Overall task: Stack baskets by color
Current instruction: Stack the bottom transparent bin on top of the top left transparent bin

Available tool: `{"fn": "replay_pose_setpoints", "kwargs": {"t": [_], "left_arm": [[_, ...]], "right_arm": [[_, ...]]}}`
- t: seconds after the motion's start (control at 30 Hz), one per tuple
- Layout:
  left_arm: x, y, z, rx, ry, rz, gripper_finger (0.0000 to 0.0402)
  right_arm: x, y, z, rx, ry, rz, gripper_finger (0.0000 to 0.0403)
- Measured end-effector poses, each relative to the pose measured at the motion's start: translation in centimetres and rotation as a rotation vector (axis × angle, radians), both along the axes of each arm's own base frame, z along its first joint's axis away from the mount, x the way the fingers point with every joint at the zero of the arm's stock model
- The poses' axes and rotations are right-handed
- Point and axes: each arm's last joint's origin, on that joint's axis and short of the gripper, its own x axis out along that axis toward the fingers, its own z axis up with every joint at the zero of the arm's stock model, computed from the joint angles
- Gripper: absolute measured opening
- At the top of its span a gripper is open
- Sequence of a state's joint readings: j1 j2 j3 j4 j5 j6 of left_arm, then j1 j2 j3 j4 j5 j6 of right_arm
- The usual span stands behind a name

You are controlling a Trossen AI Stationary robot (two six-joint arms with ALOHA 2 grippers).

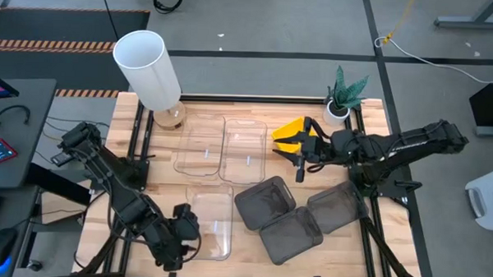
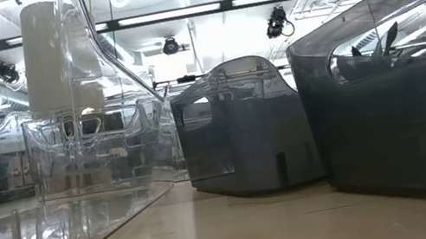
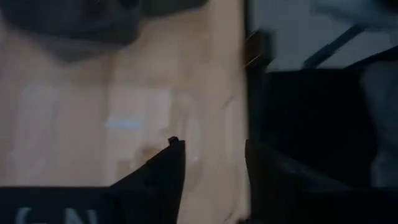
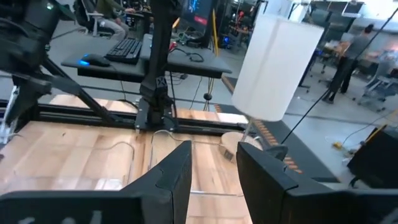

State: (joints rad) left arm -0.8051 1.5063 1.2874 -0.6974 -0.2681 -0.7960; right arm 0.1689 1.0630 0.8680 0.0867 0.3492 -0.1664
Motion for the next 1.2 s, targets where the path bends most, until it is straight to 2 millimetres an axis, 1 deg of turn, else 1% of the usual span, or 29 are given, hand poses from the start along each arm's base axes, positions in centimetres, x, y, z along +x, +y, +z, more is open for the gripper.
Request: {"fn": "replay_pose_setpoints", "kwargs": {"t": [0.1,0.2,0.3,0.4,0.5,0.63,0.77,0.9,1.0,1.07,1.2], "left_arm": [[0.5,-0.6,0.7,-0.065,-0.068,-0.063,0.021],[0.7,-1.0,1.1,-0.111,-0.107,-0.088,0.0224],[0.5,-1.5,1.1,-0.134,-0.118,-0.077,0.0221],[0.7,-2.7,0.3,-0.148,-0.12,-0.076,0.0209],[0.8,-3.6,-0.6,-0.151,-0.093,-0.072,0.0201],[1.2,-4.4,-1.5,-0.113,-0.016,-0.041,0.0201],[2.1,-5.6,-0.8,-0.089,0.01,-0.041,0.0203],[2.9,-6.5,-0.6,0.002,0.078,-0.034,0.0203],[3.4,-6.5,-0.9,0.071,0.111,-0.009,0.0203],[3.9,-6.4,-1.6,0.104,0.133,0.004,0.0203],[4.8,-6.0,-2.3,0.122,0.152,0.024,0.0203]], "right_arm": [[0.2,0.0,-0.3,0.047,0.014,0.013,0.0132],[0.8,0.4,-1.0,0.089,0.037,0.028,0.0132],[1.4,1.0,-1.7,0.124,0.061,0.045,0.0132],[1.8,1.7,-2.2,0.146,0.082,0.065,0.0132],[1.8,2.3,-2.3,0.157,0.08,0.082,0.0132],[1.7,2.8,-2.2,0.173,0.067,0.096,0.0132],[1.6,3.2,-2.2,0.168,0.063,0.087,0.0132],[1.6,3.3,-2.2,0.17,0.062,0.086,0.0132],[1.6,3.3,-2.2,0.17,0.061,0.084,0.0132],[1.6,3.3,-2.2,0.17,0.061,0.085,0.0132],[1.6,3.3,-2.2,0.171,0.06,0.085,0.0132]]}}
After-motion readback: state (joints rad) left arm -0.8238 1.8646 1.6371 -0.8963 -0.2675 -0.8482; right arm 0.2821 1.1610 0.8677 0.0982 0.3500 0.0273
